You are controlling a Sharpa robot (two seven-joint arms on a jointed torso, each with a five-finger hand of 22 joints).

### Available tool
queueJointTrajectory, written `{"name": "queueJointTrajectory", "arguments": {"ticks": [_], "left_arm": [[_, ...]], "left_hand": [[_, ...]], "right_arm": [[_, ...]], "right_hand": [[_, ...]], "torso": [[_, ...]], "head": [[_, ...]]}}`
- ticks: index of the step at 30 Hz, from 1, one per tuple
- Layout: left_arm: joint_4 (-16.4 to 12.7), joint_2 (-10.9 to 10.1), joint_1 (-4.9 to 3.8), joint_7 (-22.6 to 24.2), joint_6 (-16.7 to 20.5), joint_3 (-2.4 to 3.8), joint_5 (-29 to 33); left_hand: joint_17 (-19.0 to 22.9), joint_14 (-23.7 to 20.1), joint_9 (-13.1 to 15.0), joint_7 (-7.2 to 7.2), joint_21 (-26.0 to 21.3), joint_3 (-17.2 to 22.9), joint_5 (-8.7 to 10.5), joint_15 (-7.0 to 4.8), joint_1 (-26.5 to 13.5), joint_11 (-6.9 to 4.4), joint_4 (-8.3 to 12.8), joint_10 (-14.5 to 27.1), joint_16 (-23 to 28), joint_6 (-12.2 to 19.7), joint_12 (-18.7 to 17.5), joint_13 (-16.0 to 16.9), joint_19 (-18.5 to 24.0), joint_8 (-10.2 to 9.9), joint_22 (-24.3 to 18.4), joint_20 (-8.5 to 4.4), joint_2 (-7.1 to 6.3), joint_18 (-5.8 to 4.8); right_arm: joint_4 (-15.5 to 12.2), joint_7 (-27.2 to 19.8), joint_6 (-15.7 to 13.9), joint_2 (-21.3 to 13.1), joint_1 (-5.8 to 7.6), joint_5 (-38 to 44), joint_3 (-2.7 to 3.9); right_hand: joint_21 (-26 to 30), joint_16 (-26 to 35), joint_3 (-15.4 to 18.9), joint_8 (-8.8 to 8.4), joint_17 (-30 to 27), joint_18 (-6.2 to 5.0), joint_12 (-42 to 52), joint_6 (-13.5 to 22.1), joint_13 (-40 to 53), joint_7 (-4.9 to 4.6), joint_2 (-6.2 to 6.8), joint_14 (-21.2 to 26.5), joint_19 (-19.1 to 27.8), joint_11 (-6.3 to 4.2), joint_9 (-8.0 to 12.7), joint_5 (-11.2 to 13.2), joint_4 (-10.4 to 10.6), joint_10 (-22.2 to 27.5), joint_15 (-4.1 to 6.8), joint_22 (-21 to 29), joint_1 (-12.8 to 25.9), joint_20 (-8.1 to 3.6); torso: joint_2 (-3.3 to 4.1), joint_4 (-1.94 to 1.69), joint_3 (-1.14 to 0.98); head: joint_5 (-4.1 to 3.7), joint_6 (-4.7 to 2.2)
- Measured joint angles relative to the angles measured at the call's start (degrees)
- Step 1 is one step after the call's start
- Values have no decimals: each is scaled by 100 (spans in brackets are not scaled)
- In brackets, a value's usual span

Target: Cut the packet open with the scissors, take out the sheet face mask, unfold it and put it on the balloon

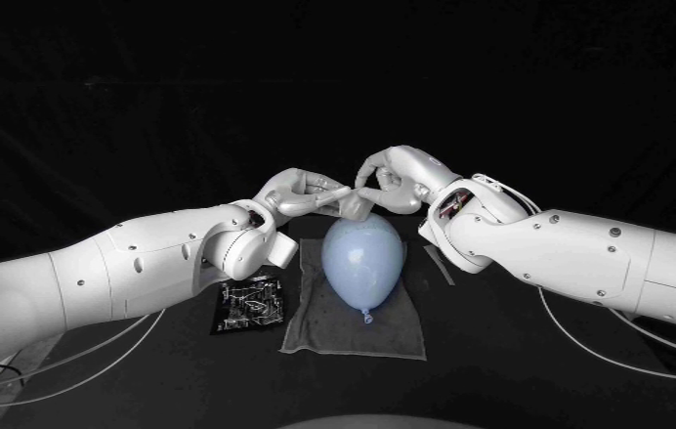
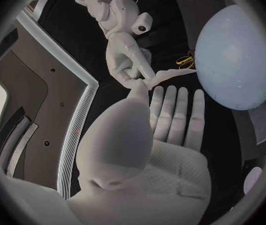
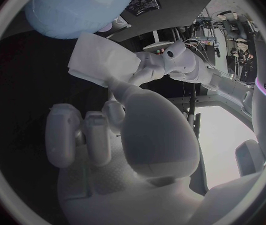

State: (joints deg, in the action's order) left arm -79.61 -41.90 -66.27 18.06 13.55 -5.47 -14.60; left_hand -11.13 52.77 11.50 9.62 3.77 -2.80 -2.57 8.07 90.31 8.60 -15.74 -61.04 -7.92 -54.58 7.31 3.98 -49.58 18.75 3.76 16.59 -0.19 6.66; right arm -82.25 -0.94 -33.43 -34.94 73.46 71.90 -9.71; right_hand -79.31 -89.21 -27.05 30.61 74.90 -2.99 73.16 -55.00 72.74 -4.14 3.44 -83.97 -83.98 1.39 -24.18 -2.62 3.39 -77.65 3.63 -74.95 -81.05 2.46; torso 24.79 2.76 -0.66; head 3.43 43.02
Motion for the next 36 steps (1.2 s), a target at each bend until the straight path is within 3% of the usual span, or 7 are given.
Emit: {"name": "queueJointTrajectory", "arguments": {"ticks": [4,8,12,17,24,28,36], "left_arm": [[2,-3,0,2,19,0,72],[4,-3,0,10,38,0,173],[2,0,0,11,58,0,307],[-14,-2,0,9,79,0,465],[-27,-10,0,-21,83,-1,563],[-32,-12,0,-50,97,-1,592],[-35,-11,-1,-120,237,-1,643]], "left_hand": [[-19,58,-3,-73,0,134,0,-19,206,-31,-7,-31,-29,-73,0,-9,-26,0,0,15,206,3],[-52,125,-3,-112,0,241,0,-40,364,-40,-36,-104,-67,-151,0,-11,-55,0,0,17,364,90],[-77,176,-3,-103,0,294,0,-70,417,-63,-69,-166,-78,-183,0,-16,-60,26,0,21,417,90],[-137,329,37,-226,0,457,5,-121,654,-112,51,-364,-152,-306,-21,-16,-95,119,-1,15,473,89],[-219,467,76,-276,-1,783,-5,-161,817,-143,89,-594,-183,-356,-111,-32,-163,264,-1,1,378,144],[-270,503,76,-298,-1,1079,-5,-170,907,-152,-142,-711,-171,-334,-242,-33,-175,337,-1,12,264,179],[-402,567,77,-316,-1,2268,-4,-179,441,-175,-162,-831,-72,-314,-336,-32,-204,492,-1,1,-298,179]], "right_arm": [[1,5,23,5,0,6,0],[12,11,57,14,0,10,0],[27,22,95,30,0,17,0],[39,42,131,48,0,34,0],[52,70,153,55,0,57,0],[51,84,169,56,0,71,0],[-81,103,191,-3,1,152,-1]], "right_hand": [[0,5,0,-1,0,0,-1,0,-1,1,37,0,1,-21,0,0,0,-20,0,0,37,0],[0,-5,0,-1,1,0,-1,0,20,1,37,1,1,-22,1,0,0,-20,-1,0,37,0],[0,-13,-1,-2,1,0,-2,0,21,1,37,2,1,-22,2,0,-1,-20,-2,0,37,1],[0,-14,-23,21,5,0,-9,0,21,1,37,3,2,-26,4,0,-24,-15,-3,3,37,1],[1,-12,-23,21,5,1,-19,1,20,2,37,4,3,-28,4,0,-24,-15,-4,4,37,1],[1,-10,-23,20,5,1,1,3,17,2,37,4,4,-29,2,0,-24,-16,-5,3,37,2],[1,-8,-33,20,1,1,3,13,16,8,37,5,12,-40,-1,1,-14,-23,-5,0,37,11]], "torso": [[0,-2,0],[0,-2,-1],[0,-1,0],[0,0,-1],[1,0,-2],[2,1,-2],[1,3,-1]], "head": [[1,-2],[2,5],[6,24],[7,32],[11,49],[14,54],[26,62]]}}
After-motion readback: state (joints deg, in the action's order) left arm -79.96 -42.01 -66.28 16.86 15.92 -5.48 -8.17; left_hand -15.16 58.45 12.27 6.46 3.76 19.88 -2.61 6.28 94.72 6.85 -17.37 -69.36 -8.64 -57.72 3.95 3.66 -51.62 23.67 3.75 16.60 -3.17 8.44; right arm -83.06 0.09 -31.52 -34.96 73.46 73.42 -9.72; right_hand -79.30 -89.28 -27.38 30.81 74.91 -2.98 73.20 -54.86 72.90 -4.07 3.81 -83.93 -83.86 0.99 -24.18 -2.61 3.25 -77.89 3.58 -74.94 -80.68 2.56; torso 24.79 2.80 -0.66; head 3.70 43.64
